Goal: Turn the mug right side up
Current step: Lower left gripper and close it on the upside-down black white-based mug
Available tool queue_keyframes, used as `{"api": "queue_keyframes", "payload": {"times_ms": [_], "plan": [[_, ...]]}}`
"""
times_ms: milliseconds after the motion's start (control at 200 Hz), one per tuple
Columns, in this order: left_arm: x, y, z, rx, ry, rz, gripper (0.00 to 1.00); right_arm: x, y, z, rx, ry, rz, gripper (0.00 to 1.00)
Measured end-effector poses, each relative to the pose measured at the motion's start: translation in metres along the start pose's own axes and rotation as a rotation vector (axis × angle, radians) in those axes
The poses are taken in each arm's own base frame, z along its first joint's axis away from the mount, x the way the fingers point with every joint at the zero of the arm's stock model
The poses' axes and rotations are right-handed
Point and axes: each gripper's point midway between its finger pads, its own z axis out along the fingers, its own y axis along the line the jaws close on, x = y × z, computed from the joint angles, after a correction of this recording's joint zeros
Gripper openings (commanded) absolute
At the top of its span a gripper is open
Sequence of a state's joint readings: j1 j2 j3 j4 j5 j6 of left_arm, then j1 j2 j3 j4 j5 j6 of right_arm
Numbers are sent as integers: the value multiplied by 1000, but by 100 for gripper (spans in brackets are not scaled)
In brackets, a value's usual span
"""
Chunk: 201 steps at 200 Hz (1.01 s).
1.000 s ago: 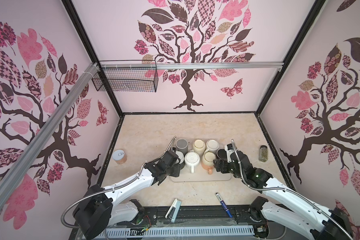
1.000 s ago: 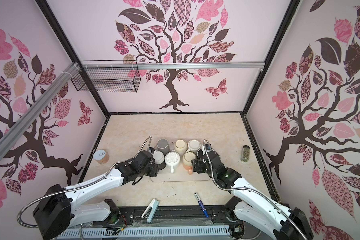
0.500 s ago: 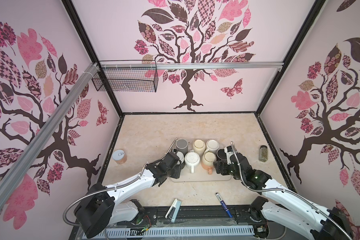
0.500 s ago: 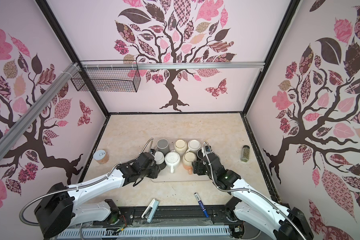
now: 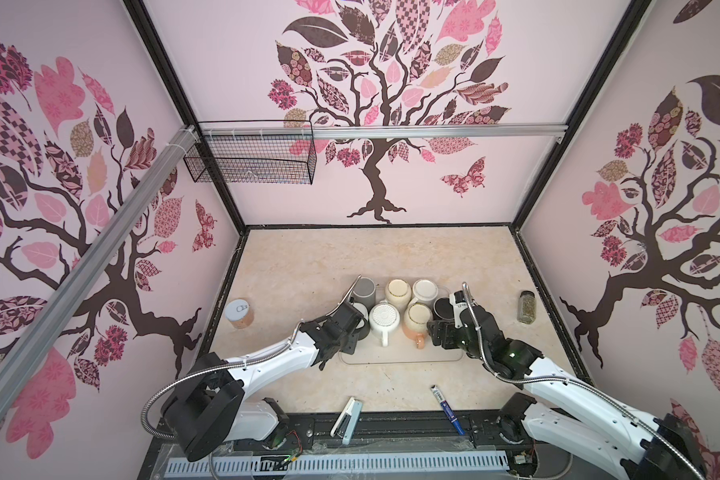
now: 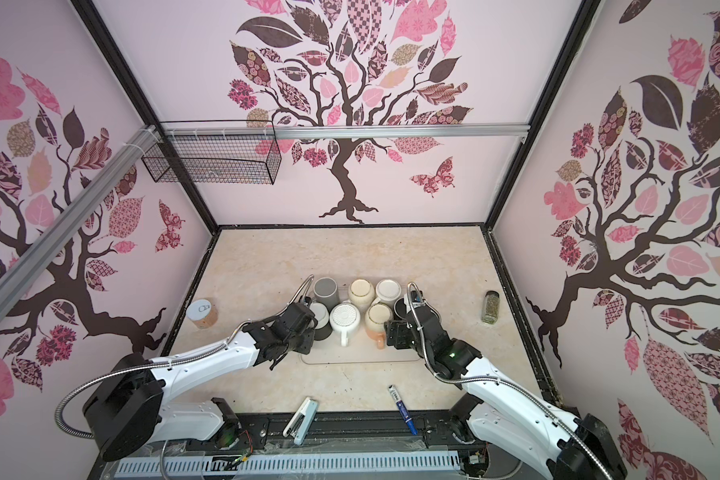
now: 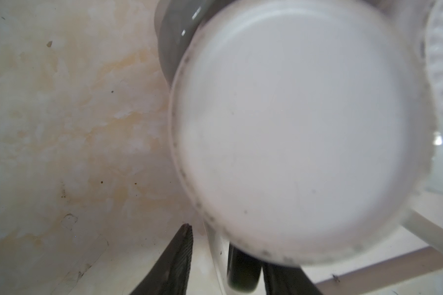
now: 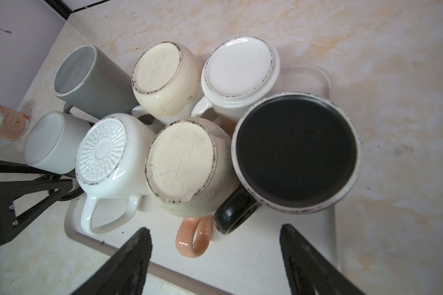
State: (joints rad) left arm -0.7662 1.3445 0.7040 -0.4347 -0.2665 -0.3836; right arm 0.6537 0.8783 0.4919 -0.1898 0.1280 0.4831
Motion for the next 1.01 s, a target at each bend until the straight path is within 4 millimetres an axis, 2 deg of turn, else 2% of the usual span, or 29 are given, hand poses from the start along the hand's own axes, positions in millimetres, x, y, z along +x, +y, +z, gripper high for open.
{"api": "queue_keyframes", "payload": {"times_ms": [570, 700, 785, 1005], "plan": [[-3, -5, 5, 9, 17, 38, 31, 1, -3, -2, 4, -12, 1, 82], [-3, -6, 5, 12, 18, 43, 27, 1, -3, -2, 2, -15, 2, 82], [-3, -7, 6, 15, 19, 43, 19, 1, -3, -2, 1, -17, 6, 82], [-5, -9, 6, 22, 11, 48, 14, 1, -1, -4, -14, -22, 19, 82]]}}
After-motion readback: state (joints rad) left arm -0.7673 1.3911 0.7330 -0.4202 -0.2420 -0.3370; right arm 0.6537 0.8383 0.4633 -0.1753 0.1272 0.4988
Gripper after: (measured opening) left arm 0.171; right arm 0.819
